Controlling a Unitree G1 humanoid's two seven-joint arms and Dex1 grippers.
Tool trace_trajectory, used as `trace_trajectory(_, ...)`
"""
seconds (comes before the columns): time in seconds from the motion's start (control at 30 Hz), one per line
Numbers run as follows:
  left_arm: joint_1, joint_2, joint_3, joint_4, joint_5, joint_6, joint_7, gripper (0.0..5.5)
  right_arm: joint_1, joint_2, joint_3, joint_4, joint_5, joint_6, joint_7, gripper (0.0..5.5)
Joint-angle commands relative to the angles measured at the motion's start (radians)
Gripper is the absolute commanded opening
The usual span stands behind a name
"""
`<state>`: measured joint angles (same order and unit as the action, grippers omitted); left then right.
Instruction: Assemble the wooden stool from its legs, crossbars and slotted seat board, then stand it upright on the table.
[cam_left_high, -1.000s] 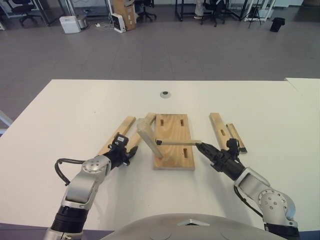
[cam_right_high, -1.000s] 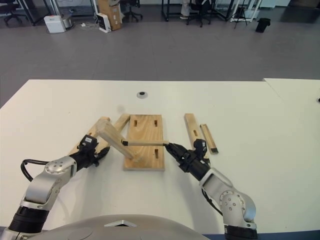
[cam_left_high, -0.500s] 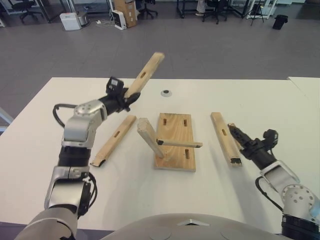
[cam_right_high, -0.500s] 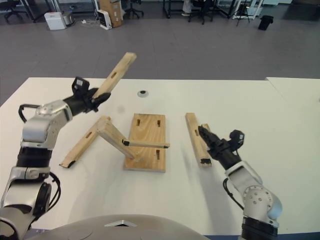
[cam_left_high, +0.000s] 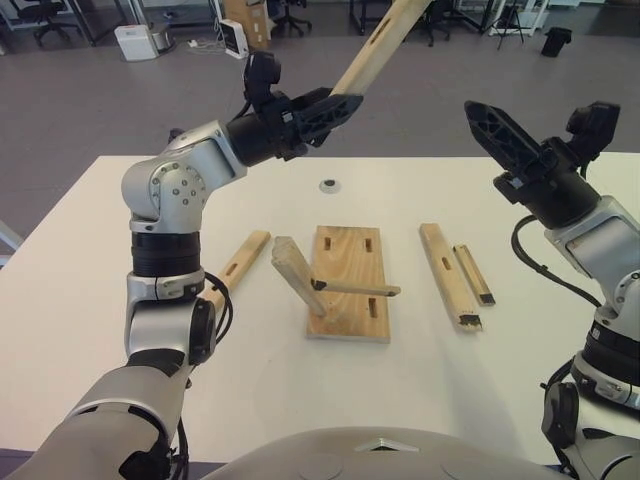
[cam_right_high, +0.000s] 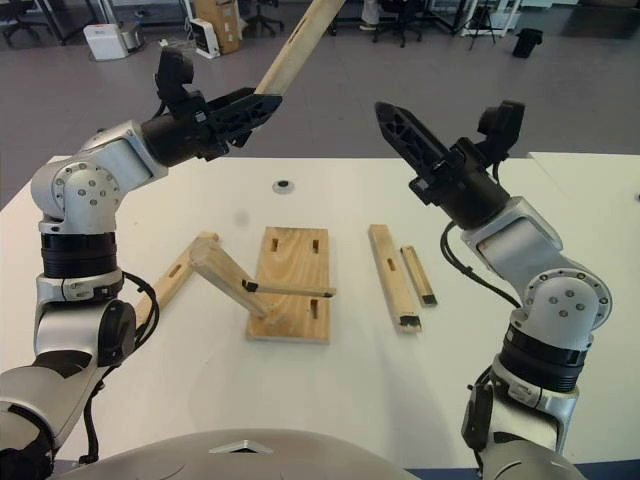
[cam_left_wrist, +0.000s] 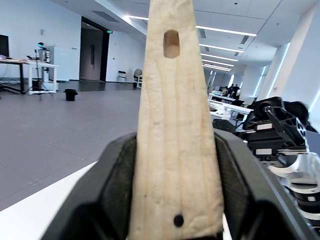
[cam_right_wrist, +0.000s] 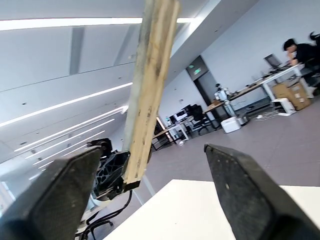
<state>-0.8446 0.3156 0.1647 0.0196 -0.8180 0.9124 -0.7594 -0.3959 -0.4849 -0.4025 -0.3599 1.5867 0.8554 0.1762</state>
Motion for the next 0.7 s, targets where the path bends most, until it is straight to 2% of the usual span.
trace_trajectory(0.03,0.010,0.001,0.007,-0.044,-0.067,0.058,-0.008,2.08,-0.052,-0.042,0.019,0.012,0.099,0.011,0.003,4.38)
trace_trajectory(0.23,0.085,0.099,-0.069,-0.112,-0.153,0.174,-0.173,2.08,-0.097,-0.090,-0.001,0.080,0.191,-0.012,0.026,4.38)
trace_trajectory(0.37,0.103,0.137,-0.094,-0.117,-0.155,0.186,-0.227,2.08,-0.152,-0.101,-0.008,0.112,0.293,-0.034,0.017,5.05)
trace_trajectory(0.47,0.114,0.155,-0.103,-0.122,-0.161,0.190,-0.244,2.08,-0.135,-0.118,-0.005,0.083,0.340,-0.030,0.023,5.12)
trace_trajectory(0.7,0.108,0.153,-0.127,-0.123,-0.172,0.189,-0.252,2.07,-0.109,-0.086,0.072,-0.002,0.383,-0.073,-0.078,3.65)
